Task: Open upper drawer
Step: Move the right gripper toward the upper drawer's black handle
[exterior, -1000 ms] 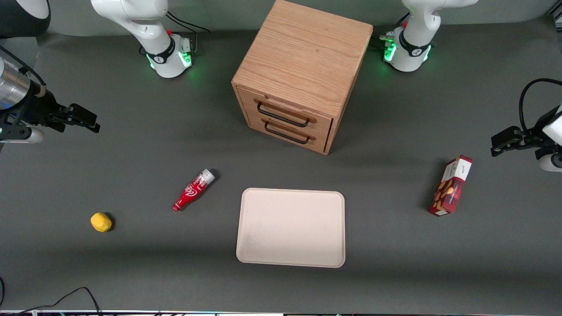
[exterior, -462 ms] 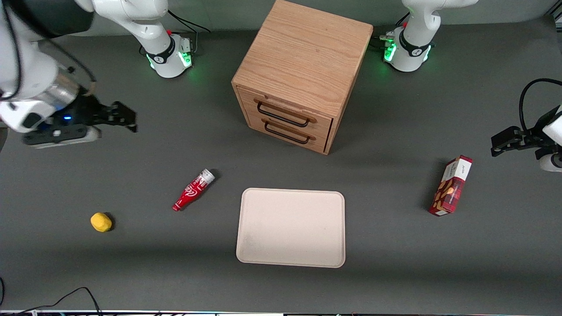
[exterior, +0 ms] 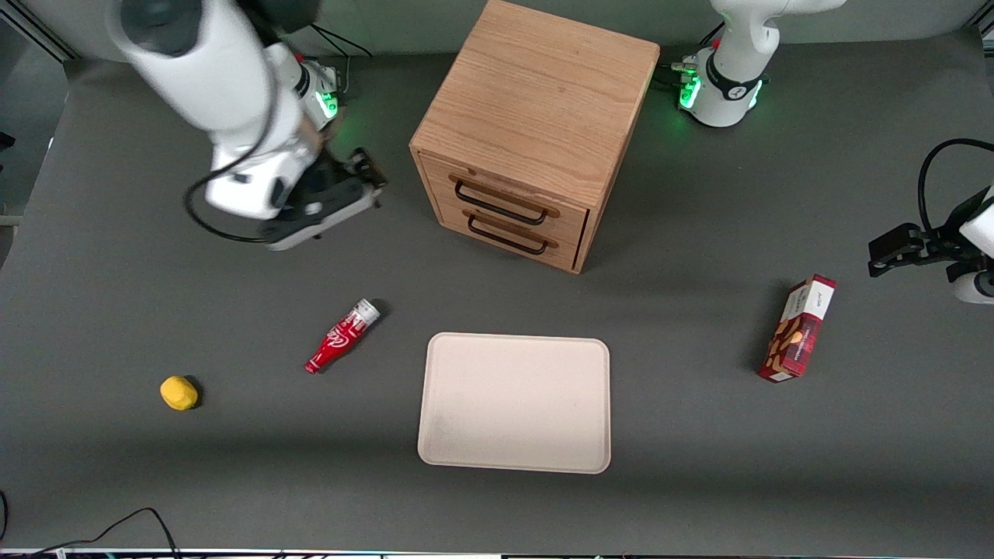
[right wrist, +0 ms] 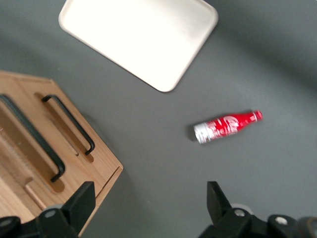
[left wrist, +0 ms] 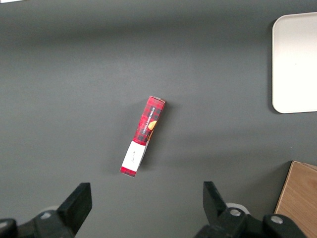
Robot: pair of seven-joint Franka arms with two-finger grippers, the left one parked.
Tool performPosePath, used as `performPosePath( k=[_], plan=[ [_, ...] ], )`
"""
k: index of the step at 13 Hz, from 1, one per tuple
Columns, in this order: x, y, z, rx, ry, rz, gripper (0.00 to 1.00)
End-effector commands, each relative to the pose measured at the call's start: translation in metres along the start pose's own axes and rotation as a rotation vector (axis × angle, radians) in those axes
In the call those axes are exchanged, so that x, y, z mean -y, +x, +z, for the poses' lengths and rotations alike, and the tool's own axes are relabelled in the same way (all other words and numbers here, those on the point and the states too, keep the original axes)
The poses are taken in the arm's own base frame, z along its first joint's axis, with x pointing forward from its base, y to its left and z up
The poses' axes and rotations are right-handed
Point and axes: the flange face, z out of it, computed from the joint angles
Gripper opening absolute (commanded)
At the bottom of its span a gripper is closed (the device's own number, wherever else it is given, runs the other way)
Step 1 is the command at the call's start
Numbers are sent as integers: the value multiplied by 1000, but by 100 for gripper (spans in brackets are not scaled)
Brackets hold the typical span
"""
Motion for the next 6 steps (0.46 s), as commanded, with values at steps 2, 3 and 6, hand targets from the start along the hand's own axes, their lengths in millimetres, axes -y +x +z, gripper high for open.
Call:
performPosePath(
  k=[2,3,6],
  plan=[
    [62,32,24,-25,2,-126,100],
    [77,38,32,-42,23,-150,100],
    [115,49,64,-46,69,-220,100]
  ],
)
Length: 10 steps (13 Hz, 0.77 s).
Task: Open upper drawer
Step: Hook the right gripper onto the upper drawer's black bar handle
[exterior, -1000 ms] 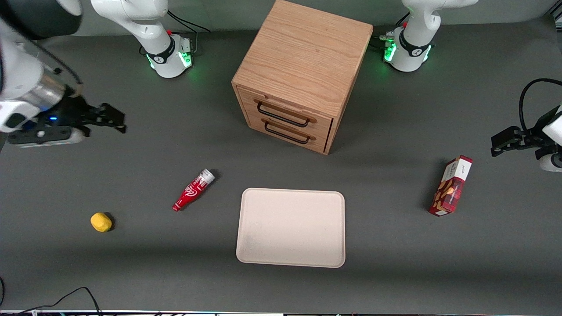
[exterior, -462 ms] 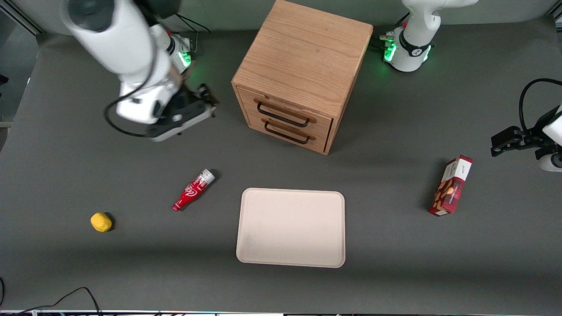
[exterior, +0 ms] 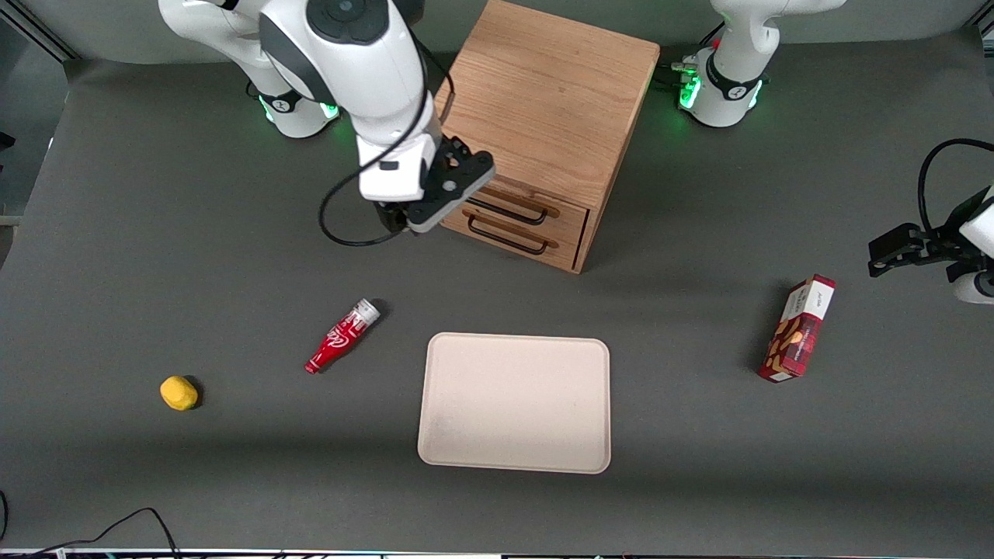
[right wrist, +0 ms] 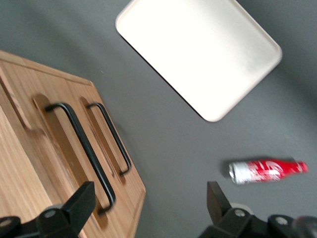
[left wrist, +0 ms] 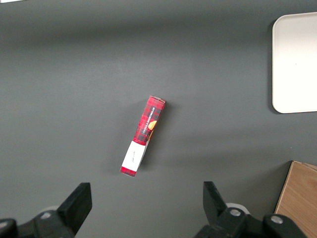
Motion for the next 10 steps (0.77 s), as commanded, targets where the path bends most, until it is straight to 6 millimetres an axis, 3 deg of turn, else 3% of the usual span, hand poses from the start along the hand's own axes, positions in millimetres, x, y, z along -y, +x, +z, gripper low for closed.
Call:
performPosePath(
  k=[1,4,8,10],
  plan=[
    [25,18,27,6,30,-56,100],
    [31,20,51,18,44,-69,100],
    [41,14,103,41,70,-149,100],
    [40,11,115,52,72,-177,100]
  ],
)
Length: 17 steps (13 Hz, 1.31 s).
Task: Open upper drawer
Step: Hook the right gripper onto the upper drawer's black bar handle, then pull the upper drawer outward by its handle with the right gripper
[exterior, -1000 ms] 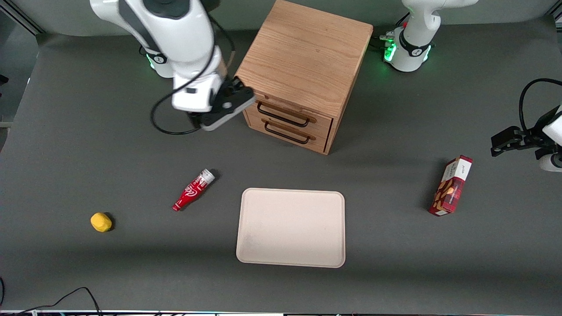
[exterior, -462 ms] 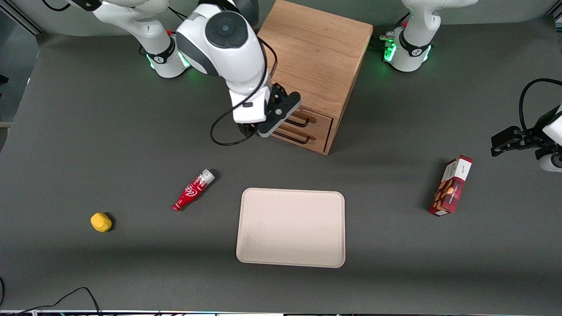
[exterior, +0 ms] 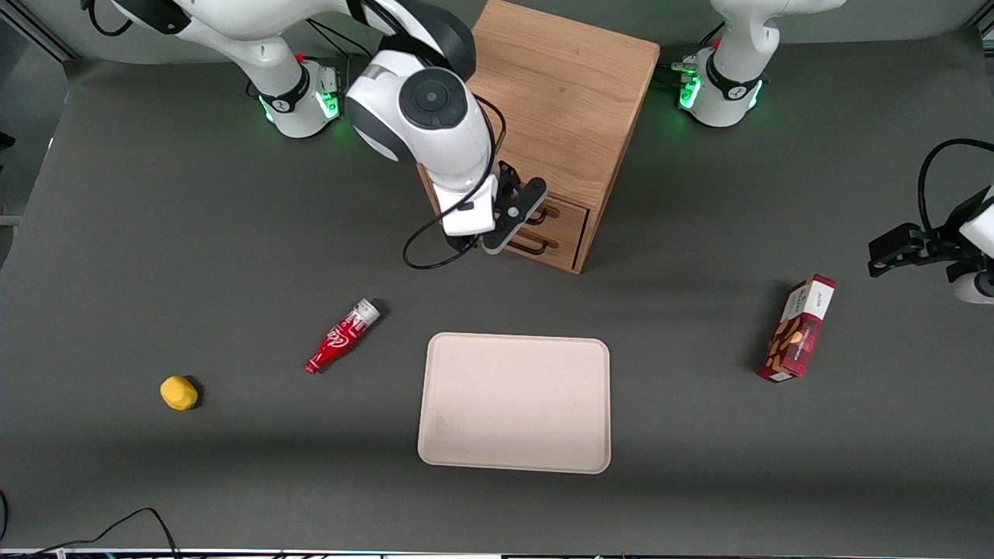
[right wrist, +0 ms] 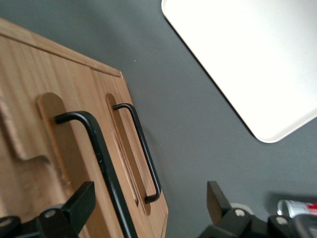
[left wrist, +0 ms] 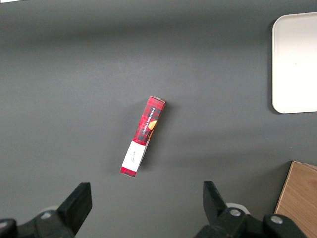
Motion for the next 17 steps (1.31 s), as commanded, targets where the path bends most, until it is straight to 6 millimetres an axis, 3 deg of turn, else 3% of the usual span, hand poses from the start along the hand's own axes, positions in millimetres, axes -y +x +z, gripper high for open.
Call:
performPosePath(
  k=[1,11,17],
  plan=[
    [-2,-5,15,15,-10,-86,100],
    [-27,-2,30,-17,31,-209,100],
    [-83,4,27,-53,-14,-201,100]
  ],
)
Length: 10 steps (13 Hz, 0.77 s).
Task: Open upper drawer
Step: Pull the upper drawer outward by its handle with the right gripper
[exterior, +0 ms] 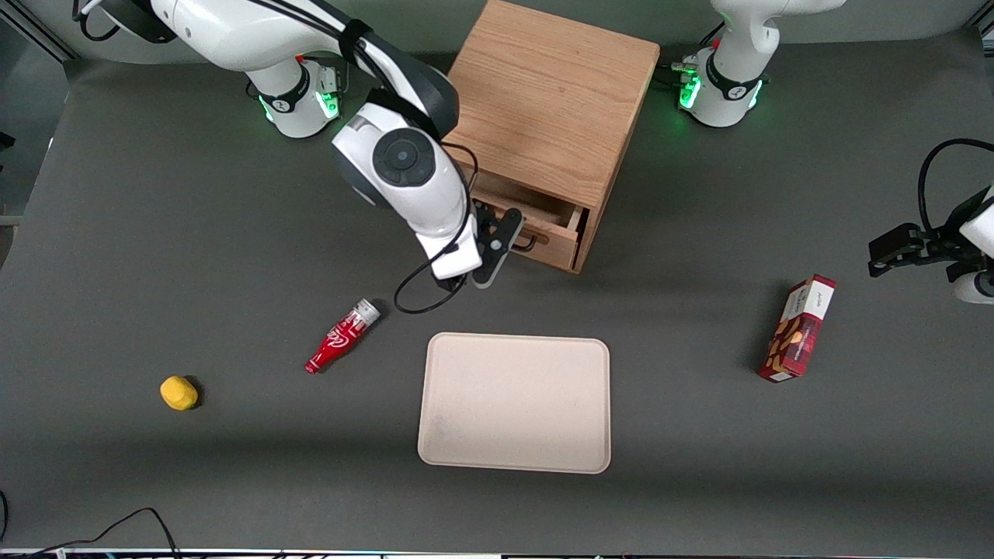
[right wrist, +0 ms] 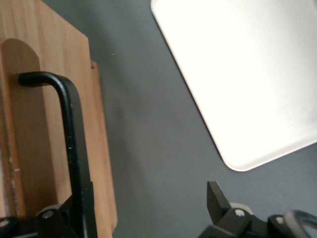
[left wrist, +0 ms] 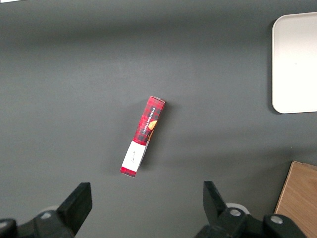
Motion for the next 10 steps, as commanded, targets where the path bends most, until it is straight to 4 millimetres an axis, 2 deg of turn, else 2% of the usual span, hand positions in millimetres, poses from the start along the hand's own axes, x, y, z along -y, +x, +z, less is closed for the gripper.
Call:
performPosePath(
  k=[1,10],
  plan=[
    [-22,3,-7,-29,-7,-9,100],
    [-108,-12,-28,-92,-23,21,100]
  ],
)
